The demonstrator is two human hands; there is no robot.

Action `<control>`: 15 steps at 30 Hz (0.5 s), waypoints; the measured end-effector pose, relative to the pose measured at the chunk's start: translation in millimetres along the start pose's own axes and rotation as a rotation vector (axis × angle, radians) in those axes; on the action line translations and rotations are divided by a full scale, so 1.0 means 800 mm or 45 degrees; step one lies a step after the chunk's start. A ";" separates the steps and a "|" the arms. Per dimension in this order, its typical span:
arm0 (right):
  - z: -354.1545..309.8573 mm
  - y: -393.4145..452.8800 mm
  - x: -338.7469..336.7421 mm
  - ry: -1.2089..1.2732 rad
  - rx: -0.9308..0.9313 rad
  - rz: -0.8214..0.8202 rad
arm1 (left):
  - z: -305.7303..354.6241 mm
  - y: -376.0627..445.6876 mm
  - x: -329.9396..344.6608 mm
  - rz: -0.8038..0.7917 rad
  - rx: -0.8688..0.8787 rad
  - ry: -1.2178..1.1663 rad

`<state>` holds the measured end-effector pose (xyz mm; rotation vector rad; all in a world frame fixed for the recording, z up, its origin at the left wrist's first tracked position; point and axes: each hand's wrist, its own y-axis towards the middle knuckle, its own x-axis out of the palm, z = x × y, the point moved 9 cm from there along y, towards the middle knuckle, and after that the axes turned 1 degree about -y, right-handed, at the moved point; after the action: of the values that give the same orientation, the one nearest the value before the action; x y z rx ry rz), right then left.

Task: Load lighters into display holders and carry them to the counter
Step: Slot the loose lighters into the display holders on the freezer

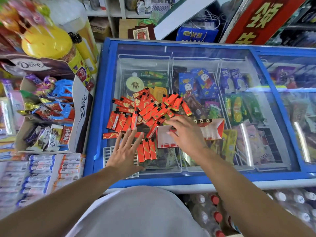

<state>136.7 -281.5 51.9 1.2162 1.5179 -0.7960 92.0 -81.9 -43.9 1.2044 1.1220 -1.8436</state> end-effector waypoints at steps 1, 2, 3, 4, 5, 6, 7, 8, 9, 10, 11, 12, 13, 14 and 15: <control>-0.010 0.007 0.009 -0.012 -0.006 -0.048 | -0.007 -0.007 0.004 -0.016 -0.004 0.021; -0.019 0.013 0.016 -0.031 -0.005 -0.097 | -0.014 -0.013 0.008 -0.030 -0.009 0.027; -0.027 0.018 0.021 -0.043 -0.005 -0.134 | -0.019 -0.020 0.013 -0.044 -0.013 0.032; -0.036 0.022 0.024 -0.047 -0.014 -0.149 | -0.023 -0.026 0.018 -0.056 -0.013 0.041; -0.047 0.023 0.024 -0.049 -0.039 -0.154 | -0.025 -0.032 0.024 -0.063 -0.010 0.052; -0.062 0.023 0.027 -0.057 -0.082 -0.166 | -0.028 -0.038 0.029 -0.072 -0.017 0.053; -0.079 0.019 0.033 -0.057 -0.134 -0.202 | -0.031 -0.043 0.034 -0.079 -0.035 0.038; -0.095 0.013 0.044 -0.036 -0.171 -0.270 | -0.034 -0.046 0.037 -0.080 -0.061 0.010; -0.108 0.005 0.059 -0.013 -0.171 -0.370 | -0.038 -0.049 0.038 -0.072 -0.088 -0.023; -0.115 -0.004 0.076 -0.019 -0.134 -0.487 | -0.041 -0.050 0.038 -0.061 -0.109 -0.052; -0.117 -0.013 0.094 -0.057 -0.085 -0.582 | -0.042 -0.049 0.038 -0.060 -0.126 -0.075; -0.116 -0.019 0.108 -0.101 -0.030 -0.641 | -0.043 -0.048 0.037 -0.059 -0.134 -0.096; -0.113 -0.022 0.119 -0.120 0.030 -0.673 | -0.044 -0.046 0.035 -0.055 -0.133 -0.117; -0.111 -0.023 0.127 -0.116 0.085 -0.689 | -0.044 -0.042 0.032 -0.047 -0.125 -0.133; -0.110 -0.023 0.133 -0.100 0.125 -0.699 | -0.044 -0.039 0.030 -0.043 -0.112 -0.138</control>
<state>93.2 -174.2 -25.8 0.8237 1.7882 -1.2722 69.4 -38.2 -64.4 1.0295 1.1570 -1.8419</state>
